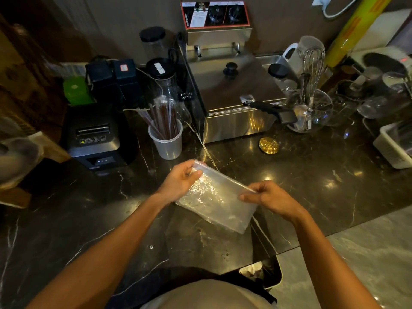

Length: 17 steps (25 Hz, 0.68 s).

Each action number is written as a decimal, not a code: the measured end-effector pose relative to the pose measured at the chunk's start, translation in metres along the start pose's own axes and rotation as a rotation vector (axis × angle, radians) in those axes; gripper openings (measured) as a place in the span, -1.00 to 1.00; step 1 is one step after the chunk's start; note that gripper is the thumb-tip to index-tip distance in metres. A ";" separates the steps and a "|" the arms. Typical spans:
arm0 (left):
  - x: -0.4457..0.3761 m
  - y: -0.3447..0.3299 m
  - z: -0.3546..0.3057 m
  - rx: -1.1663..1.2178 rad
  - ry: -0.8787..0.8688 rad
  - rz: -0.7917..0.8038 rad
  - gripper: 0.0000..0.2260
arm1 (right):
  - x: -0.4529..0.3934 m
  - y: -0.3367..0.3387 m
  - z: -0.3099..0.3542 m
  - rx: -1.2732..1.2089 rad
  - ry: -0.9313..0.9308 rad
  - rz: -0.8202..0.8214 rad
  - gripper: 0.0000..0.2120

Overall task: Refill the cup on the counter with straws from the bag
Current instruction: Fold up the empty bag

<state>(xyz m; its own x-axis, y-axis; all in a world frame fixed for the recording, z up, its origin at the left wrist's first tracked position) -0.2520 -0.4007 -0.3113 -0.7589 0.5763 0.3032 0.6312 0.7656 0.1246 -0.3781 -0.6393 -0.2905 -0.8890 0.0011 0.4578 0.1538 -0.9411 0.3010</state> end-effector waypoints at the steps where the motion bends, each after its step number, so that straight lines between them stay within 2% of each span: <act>1: -0.001 -0.001 -0.003 -0.052 -0.021 0.017 -0.81 | 0.000 -0.001 0.002 0.026 0.006 0.018 -0.88; 6: -0.008 -0.022 -0.016 -0.232 -0.026 0.130 -0.77 | -0.004 -0.021 0.017 0.075 0.056 0.090 -0.90; 9: -0.007 -0.020 -0.014 -0.149 0.010 0.052 -0.73 | -0.005 -0.026 0.018 0.033 0.070 0.084 -0.82; 13: 0.002 0.006 -0.005 0.030 0.103 -0.104 -0.65 | -0.001 -0.014 0.007 -0.241 0.033 -0.033 -0.90; 17: 0.008 0.000 0.006 0.142 0.233 -0.035 -0.56 | -0.002 -0.010 0.004 -0.500 0.072 -0.138 -0.88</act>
<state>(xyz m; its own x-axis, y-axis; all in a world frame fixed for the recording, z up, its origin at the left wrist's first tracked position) -0.2584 -0.3941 -0.3149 -0.7120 0.4805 0.5120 0.5644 0.8255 0.0101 -0.3761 -0.6289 -0.2915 -0.9164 0.1301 0.3785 -0.1763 -0.9802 -0.0898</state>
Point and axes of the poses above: each hand's wrist, its own x-axis away from the middle knuckle, its own y-axis out of the back of the hand, z = x × y, the point moved 5 cm from there along -x, towards the middle knuckle, and after that the axes turned 5 degrees about y, right-handed, at the moved point
